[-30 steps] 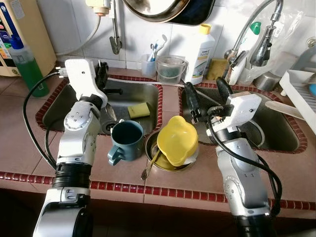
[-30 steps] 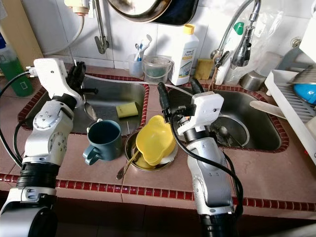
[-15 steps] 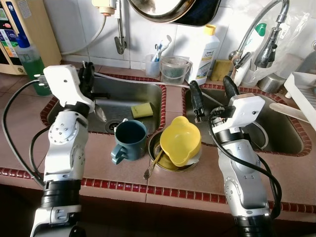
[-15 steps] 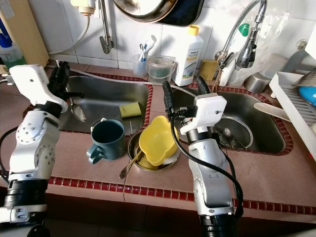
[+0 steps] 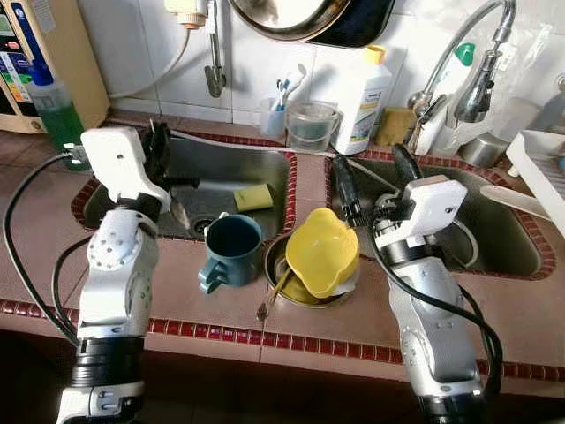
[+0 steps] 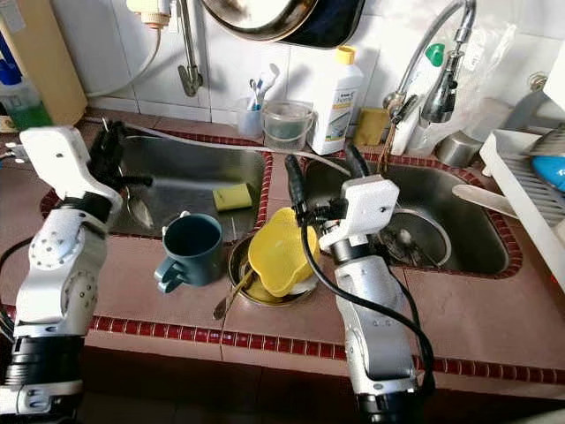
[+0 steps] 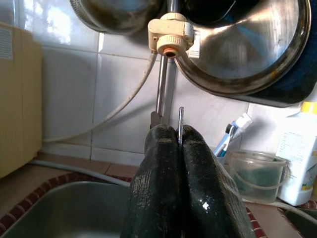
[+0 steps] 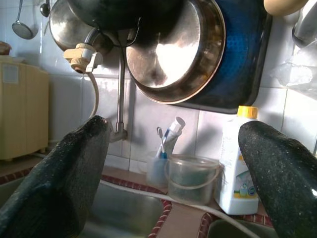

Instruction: Kitchen organization

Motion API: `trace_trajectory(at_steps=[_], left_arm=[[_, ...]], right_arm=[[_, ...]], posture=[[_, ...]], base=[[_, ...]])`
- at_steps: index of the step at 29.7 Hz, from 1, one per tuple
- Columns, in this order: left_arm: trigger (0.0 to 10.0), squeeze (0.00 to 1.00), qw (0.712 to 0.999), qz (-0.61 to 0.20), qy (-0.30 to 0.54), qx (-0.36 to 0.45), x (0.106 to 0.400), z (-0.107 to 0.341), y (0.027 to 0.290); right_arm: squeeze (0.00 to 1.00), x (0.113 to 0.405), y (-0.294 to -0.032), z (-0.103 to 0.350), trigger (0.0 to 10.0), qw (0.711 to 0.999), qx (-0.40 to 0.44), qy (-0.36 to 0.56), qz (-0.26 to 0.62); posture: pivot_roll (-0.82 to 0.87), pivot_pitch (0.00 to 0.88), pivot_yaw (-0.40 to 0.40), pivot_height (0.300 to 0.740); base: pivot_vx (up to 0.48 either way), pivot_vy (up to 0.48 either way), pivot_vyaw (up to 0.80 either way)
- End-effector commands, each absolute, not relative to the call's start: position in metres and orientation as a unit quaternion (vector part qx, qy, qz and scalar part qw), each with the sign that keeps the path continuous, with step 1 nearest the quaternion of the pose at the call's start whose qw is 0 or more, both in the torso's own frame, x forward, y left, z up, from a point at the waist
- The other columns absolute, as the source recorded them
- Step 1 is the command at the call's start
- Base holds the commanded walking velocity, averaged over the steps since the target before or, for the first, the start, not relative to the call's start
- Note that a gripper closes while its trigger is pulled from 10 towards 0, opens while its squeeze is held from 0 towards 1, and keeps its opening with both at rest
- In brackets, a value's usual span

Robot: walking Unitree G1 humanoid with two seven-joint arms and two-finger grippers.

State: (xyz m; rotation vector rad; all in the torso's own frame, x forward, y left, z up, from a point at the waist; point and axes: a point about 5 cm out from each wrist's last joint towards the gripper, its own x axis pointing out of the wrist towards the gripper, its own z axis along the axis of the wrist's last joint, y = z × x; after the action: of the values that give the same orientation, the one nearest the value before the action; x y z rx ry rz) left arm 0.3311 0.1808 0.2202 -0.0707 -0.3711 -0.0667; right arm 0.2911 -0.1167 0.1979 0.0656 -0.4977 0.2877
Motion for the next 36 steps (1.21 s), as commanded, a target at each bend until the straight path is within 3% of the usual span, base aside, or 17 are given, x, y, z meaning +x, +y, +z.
trace_trajectory(at_steps=[1, 22, 36], left_arm=[[10.0, 0.00, 0.980, -0.040, -0.191, -0.031, 0.332, 0.224, 0.177], [10.0, 0.00, 0.982, -0.058, -0.180, -0.025, 0.336, 0.217, 0.171], [10.0, 0.00, 0.980, -0.094, -0.168, -0.043, 0.357, 0.204, 0.143]], right_arm=[[0.00, 0.288, -0.116, 0.202, 10.0, 0.955, 0.032, -0.253, 0.149], [0.00, 0.282, -0.112, 0.200, 10.0, 0.956, 0.033, -0.238, 0.171], [0.00, 0.244, -0.103, 0.186, 10.0, 0.953, 0.038, -0.164, 0.253]], posture=[[-0.12, 0.000, -0.055, 0.740], [-0.13, 0.000, -0.055, 0.740], [-0.23, 0.044, -0.050, 0.740]], base=[[0.000, 0.000, 0.00], [0.000, 0.000, 0.00], [0.000, 0.000, 0.00]])
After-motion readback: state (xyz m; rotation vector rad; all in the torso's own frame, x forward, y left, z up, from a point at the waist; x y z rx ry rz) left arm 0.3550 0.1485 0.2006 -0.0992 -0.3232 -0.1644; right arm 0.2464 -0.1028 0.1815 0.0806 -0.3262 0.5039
